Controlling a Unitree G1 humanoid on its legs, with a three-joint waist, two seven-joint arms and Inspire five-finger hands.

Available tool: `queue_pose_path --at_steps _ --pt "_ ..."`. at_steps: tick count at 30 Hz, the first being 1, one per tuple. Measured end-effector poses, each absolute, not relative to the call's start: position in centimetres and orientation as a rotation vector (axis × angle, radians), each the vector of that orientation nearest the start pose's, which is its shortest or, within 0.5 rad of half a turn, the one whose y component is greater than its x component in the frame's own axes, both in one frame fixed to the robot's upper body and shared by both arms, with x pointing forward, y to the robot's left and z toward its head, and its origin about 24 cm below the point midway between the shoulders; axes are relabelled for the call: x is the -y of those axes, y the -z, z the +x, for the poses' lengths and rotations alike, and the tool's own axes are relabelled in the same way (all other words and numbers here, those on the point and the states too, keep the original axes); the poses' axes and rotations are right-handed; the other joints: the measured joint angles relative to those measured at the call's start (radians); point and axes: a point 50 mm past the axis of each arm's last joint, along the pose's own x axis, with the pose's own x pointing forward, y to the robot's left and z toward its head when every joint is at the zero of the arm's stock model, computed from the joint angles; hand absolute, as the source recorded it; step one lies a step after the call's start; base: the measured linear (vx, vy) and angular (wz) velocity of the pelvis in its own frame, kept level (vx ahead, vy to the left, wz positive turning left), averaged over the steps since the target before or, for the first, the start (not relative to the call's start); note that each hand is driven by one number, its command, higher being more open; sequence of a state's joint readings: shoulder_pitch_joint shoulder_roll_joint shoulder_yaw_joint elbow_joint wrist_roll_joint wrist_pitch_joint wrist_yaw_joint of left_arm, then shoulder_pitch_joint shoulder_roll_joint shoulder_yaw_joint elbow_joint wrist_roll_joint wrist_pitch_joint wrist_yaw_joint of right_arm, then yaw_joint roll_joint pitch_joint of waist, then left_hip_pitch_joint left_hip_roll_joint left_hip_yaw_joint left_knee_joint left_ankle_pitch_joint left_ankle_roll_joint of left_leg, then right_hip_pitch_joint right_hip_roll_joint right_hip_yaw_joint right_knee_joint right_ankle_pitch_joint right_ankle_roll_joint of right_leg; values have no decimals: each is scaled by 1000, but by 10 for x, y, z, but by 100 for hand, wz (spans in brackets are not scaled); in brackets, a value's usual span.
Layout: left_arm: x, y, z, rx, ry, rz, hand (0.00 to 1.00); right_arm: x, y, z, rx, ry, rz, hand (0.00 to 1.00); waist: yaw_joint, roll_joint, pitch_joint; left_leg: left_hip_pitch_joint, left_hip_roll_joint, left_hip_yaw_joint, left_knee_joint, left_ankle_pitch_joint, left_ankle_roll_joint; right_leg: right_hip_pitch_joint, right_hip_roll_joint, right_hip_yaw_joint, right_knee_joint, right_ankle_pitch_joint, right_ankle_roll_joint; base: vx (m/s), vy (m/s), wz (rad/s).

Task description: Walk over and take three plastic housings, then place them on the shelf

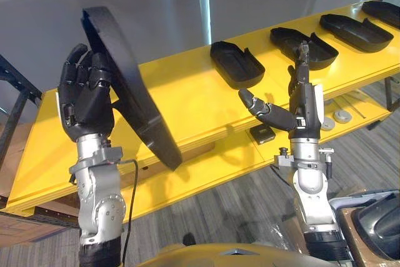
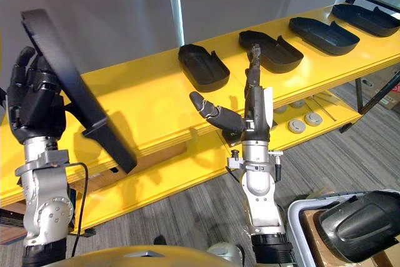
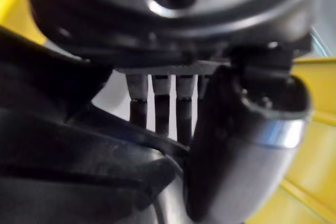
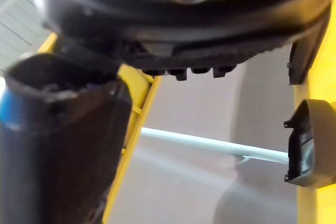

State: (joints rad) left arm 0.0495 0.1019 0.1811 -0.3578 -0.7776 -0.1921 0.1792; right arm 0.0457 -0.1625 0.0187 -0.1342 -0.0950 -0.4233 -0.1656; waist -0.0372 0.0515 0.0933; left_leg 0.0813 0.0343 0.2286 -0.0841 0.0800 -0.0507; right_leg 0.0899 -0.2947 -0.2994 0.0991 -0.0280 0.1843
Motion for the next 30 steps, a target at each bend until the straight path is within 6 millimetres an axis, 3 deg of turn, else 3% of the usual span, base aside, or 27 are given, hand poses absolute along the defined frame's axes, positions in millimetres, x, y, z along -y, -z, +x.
queue_pose_path --at_steps 5,11,17,20,24,30 --pt "-227 -119 240 426 -409 -703 0 162 -100 233 497 50 -216 100 -20 0 1 -4 11 16 0 2 -5 -15 12 17 -5 7 -7 -5 8 -9" --pt "-238 -132 270 422 -551 -725 0 165 -99 234 482 32 -250 100 -39 5 15 -28 19 44 1 6 -9 -56 22 46 -13 21 -9 -25 11 -14" --pt "-254 -155 299 413 -640 -626 0 166 -111 243 526 36 -242 100 -64 13 89 -43 28 73 24 4 -11 -96 27 86 11 23 -12 -27 10 -15" --pt "-260 -153 310 349 -686 -550 0 164 -118 247 551 29 -244 100 -79 20 108 -56 32 78 35 2 -14 -113 35 93 20 22 -14 -11 1 -6" --pt "-274 -134 325 205 -787 -479 0 167 -124 247 562 18 -261 100 -84 40 146 -57 38 95 49 -5 -18 -126 40 113 33 20 -18 -12 3 -12" --pt "-286 -142 338 171 -874 -425 0 165 -131 245 587 13 -219 100 -104 30 200 -107 53 106 80 -7 -19 -194 49 140 74 14 -28 -30 -8 -7"
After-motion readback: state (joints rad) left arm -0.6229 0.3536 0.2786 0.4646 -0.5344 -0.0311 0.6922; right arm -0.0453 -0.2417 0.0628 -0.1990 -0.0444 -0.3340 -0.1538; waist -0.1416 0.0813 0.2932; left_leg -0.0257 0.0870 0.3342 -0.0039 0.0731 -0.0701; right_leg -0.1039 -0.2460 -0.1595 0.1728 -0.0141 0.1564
